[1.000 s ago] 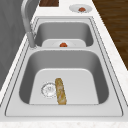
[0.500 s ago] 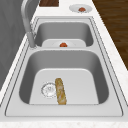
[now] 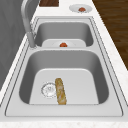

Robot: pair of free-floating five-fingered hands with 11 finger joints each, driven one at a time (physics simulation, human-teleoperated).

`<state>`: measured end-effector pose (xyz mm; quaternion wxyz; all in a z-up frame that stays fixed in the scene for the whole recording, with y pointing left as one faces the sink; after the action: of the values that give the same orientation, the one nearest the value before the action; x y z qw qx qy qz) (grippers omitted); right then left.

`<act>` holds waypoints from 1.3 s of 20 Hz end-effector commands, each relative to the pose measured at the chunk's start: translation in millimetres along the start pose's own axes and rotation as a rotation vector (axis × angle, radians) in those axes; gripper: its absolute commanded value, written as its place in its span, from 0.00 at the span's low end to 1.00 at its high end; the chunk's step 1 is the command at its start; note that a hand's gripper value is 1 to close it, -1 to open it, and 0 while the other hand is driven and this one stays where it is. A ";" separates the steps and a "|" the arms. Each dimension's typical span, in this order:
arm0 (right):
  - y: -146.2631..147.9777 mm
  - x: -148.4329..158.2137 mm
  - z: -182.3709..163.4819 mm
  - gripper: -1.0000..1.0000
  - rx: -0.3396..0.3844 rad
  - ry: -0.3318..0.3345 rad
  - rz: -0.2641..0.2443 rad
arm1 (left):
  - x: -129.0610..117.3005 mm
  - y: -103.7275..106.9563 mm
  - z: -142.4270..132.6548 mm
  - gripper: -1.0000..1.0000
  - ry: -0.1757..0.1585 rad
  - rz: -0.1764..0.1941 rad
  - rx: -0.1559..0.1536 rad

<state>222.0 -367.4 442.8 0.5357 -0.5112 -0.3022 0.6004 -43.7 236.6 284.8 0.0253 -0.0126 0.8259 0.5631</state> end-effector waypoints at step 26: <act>87.8 -57.4 -181.8 1.00 -0.065 -0.041 0.008 | 0.0 0.0 0.0 0.50 0.000 0.000 0.000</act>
<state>348.3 -465.1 334.7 0.5329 -0.5124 -0.3194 0.5928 -43.7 236.6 284.8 0.0253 -0.0126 0.8259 0.5631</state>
